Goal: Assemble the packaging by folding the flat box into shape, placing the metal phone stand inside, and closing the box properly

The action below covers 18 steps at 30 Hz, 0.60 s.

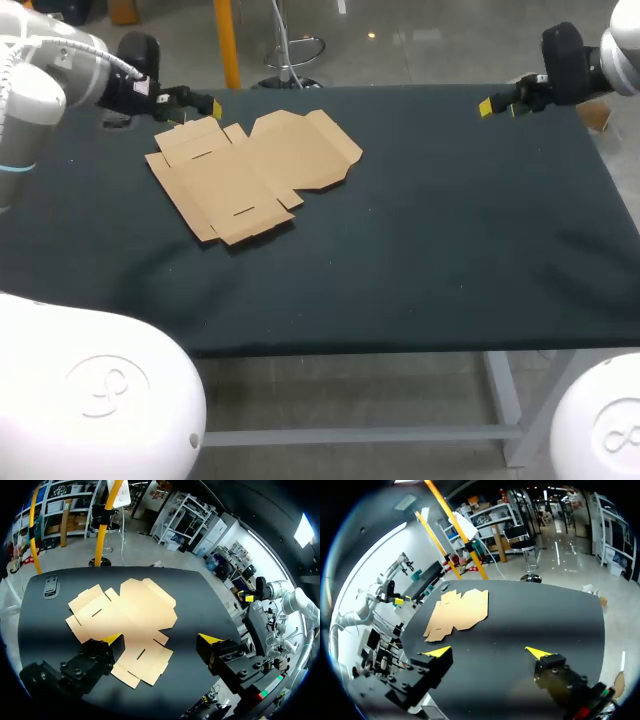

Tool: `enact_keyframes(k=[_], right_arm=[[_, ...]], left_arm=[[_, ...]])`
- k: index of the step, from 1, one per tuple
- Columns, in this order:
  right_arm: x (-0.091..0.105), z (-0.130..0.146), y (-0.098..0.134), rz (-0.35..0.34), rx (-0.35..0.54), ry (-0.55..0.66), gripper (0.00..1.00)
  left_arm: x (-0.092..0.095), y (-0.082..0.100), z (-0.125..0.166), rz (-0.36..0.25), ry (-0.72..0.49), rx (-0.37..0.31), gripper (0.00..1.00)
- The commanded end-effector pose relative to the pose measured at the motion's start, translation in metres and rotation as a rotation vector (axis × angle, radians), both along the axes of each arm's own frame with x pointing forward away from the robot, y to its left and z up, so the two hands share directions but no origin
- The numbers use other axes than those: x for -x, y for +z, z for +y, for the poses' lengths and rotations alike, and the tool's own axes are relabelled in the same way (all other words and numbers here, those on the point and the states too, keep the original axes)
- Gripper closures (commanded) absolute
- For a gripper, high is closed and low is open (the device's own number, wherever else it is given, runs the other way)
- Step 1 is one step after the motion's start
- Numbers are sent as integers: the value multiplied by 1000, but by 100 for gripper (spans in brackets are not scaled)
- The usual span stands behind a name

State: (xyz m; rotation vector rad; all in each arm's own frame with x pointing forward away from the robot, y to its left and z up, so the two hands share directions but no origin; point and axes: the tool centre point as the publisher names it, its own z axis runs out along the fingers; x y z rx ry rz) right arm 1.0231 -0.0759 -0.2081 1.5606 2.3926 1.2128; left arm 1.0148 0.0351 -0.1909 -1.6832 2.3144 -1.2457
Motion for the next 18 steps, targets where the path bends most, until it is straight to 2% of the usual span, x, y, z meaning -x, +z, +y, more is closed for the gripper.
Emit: enact_keyframes(k=[1, 18], right_arm=[[-1, -1, 2, 13, 3, 8, 0], [-1, -1, 2, 13, 3, 8, 0]], left_arm=[[-1, 3, -1, 125, -59, -68, 0], [1, 2, -2, 114, -67, -73, 0]])
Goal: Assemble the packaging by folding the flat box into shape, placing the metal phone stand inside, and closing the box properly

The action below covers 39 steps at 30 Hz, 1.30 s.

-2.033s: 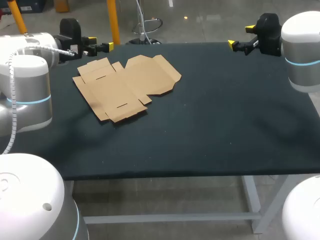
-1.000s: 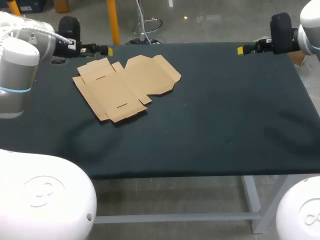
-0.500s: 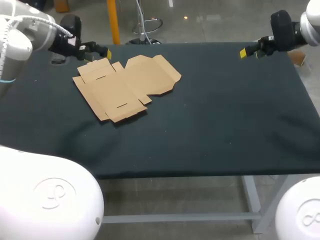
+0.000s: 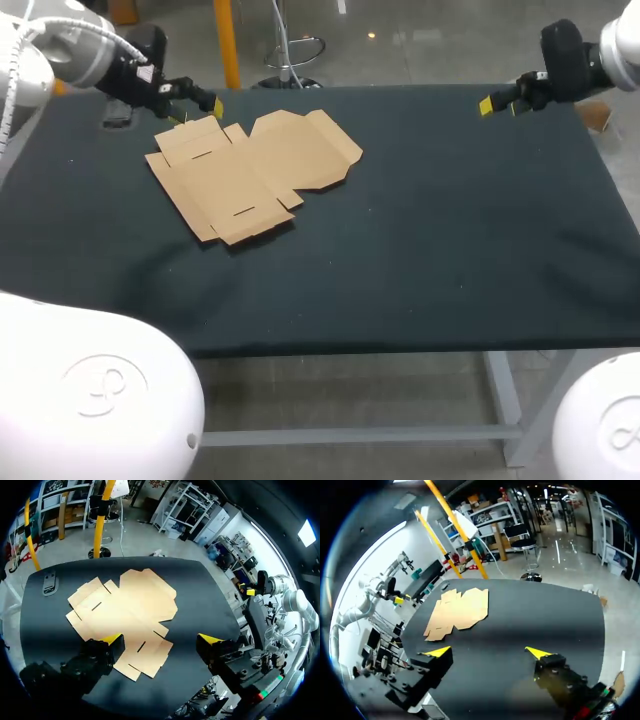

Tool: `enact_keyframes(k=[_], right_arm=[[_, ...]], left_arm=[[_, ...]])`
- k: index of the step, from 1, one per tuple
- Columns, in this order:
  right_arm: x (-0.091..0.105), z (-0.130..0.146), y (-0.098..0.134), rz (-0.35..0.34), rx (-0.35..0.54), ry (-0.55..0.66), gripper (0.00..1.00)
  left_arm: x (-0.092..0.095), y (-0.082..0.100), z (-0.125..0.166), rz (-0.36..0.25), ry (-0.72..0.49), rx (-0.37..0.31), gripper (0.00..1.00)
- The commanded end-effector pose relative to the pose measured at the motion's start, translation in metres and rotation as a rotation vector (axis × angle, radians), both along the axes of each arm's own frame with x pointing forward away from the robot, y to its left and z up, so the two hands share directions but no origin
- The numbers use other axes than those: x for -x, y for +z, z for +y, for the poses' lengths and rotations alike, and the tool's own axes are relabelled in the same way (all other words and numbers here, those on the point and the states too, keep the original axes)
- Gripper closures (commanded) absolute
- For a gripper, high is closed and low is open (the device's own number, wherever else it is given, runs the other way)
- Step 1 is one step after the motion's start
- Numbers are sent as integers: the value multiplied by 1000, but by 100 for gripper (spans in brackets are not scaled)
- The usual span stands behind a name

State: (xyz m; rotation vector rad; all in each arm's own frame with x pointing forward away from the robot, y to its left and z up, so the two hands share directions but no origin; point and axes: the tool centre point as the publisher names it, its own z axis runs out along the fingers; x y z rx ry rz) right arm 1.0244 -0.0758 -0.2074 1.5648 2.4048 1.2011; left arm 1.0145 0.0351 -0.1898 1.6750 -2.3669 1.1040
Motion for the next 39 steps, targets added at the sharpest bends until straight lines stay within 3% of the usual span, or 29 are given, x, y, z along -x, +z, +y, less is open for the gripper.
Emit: enact_keyframes(k=[1, 6, 9, 12, 21, 27, 39], right_arm=[[0, -1, 1, 2, -2, 4, 0], [2, 3, -1, 24, 14, -36, 0], [6, 6, -4, 78, -8, -66, 0], [10, 10, -8, 127, -32, -72, 0], [29, 37, -27, 278, -162, -107, 0], [36, 58, -38, 328, -225, -126, 0], [47, 96, -53, 402, -242, -135, 0]], left_arm=[[3, 0, -3, 29, -16, -30, 0], [12, 4, -5, 45, 7, -67, 0], [18, 0, -8, 44, -8, -116, 0], [22, -5, -9, 56, -26, -118, 0], [21, -25, 4, 99, -24, -58, 0], [21, -29, 10, 103, -28, -45, 0], [29, -31, 26, 149, 36, -41, 0]])
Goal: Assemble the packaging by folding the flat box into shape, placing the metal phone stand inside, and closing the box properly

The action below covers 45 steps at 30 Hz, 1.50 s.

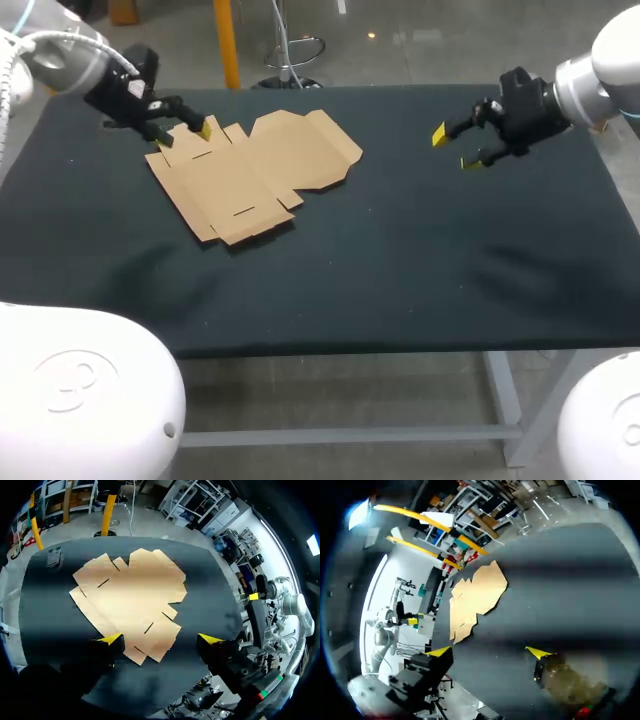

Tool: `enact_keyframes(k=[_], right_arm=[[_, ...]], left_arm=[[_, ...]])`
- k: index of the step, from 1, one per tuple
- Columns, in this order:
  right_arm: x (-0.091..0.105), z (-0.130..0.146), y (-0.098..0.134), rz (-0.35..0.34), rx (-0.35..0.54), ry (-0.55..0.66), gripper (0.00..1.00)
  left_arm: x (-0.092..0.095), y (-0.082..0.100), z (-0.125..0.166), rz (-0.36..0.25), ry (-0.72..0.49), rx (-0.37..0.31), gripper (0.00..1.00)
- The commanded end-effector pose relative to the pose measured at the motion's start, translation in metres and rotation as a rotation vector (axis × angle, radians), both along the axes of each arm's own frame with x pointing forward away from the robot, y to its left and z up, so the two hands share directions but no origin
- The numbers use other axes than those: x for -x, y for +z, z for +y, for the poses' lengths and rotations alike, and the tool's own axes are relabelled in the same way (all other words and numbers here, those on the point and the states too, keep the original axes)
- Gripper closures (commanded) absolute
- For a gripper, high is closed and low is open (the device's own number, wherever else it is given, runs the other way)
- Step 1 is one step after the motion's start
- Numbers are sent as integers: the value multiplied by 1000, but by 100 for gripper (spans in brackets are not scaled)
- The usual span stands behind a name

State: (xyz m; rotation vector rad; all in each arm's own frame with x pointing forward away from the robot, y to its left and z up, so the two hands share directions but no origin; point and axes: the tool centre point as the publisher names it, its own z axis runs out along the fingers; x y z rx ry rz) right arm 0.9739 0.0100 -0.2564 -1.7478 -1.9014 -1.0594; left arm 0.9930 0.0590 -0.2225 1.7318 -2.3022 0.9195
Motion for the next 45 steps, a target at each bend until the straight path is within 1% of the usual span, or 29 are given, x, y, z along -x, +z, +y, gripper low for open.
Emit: enact_keyframes(k=[1, 4, 6, 9, 14, 23, 24, 25, 27, 28, 30, 32, 35, 38, 39, 41, 43, 45], right_arm=[[-3, 12, -4, 14, 13, 6, 0], [-4, 14, -6, 26, 11, 5, 0], [-4, 16, -8, 37, 2, 28, 0], [-4, 16, -8, 37, 2, 28, 0], [-4, 16, -8, 37, 2, 28, 0], [-4, 16, -8, 37, 2, 28, 0], [-2, 23, -9, 38, 12, -2, 0], [0, 33, -11, 58, -11, -31, 0], [6, 52, -13, 66, -21, -54, 0], [7, 63, -15, 84, -18, -66, 0], [13, 80, -18, 76, -41, -47, 0], [16, 96, -21, 84, -34, -64, 0], [21, 117, -29, 119, -21, -88, 0], [25, 135, -35, 148, -32, -86, 0], [26, 138, -37, 152, -55, -86, 0], [27, 145, -43, 167, -59, -86, 0], [28, 152, -48, 184, -93, -70, 0], [27, 161, -55, 203, -107, -60, 0]], left_arm=[[8, 2, 2, 16, 25, -6, 0], [14, 0, 1, 26, 30, -8, 0], [19, -2, 2, 26, 30, -11, 0], [23, -4, 7, 24, 33, -9, 0], [21, -2, 18, 30, 40, 6, 0], [16, -4, 25, 36, 48, 15, 0], [16, -4, 25, 35, 50, 16, 0], [14, -5, 25, 36, 54, 19, 0], [12, -6, 23, 36, 52, 22, 0], [12, -6, 22, 35, 49, 23, 0], [11, -6, 21, 33, 48, 21, 0], [9, -5, 21, 30, 52, 19, 0], [8, -4, 24, 26, 66, 25, 0], [7, -3, 26, 21, 78, 33, 0], [7, -3, 26, 20, 84, 36, 0], [7, -4, 27, 21, 88, 41, 0], [6, -4, 28, 22, 90, 42, 0], [7, -4, 29, 22, 93, 46, 0]])
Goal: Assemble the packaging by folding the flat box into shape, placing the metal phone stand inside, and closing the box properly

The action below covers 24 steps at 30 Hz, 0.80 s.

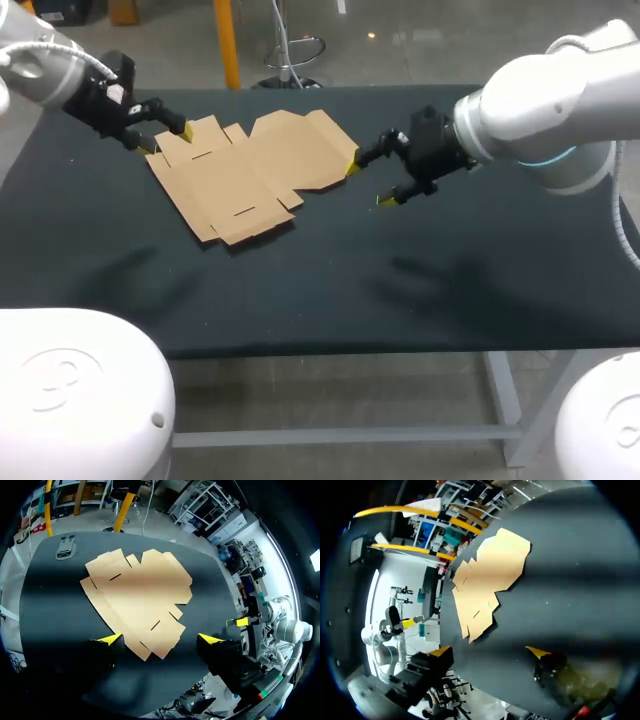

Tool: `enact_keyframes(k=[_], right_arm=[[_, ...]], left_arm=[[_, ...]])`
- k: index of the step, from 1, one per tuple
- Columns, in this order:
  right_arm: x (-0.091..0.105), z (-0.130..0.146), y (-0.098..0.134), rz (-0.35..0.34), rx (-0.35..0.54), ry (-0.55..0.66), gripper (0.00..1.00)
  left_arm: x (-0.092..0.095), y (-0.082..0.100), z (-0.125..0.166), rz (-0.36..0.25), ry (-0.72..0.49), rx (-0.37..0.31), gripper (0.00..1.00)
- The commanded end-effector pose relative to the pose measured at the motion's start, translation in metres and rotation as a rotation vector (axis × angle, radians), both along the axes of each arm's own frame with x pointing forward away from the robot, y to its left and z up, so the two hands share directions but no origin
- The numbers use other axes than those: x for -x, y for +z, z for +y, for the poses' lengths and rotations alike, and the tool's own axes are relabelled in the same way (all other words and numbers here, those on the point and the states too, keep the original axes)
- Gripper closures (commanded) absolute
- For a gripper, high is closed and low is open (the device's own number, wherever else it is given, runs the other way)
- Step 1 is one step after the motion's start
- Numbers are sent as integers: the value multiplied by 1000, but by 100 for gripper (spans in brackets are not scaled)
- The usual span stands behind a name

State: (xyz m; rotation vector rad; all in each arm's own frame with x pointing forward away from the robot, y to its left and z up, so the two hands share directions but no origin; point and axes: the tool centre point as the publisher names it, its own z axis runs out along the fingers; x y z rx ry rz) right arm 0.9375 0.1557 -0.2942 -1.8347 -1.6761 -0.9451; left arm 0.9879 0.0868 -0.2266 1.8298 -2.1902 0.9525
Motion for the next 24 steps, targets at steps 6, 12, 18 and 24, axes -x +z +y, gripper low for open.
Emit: enact_keyframes(k=[6, 12, 18, 24], right_arm=[[-15, 42, -35, 74, -72, 46, 0], [-17, 62, -49, 107, -105, 29, 0], [-18, 87, -60, 137, -133, 36, 0], [-16, 104, -68, 156, -138, 49, 8]], left_arm=[[8, 0, 4, -8, 24, 7, 0], [14, -2, 11, -16, 46, 5, 0], [20, -3, 15, -20, 64, 3, 0], [24, -5, 20, -24, 80, -2, 0]])
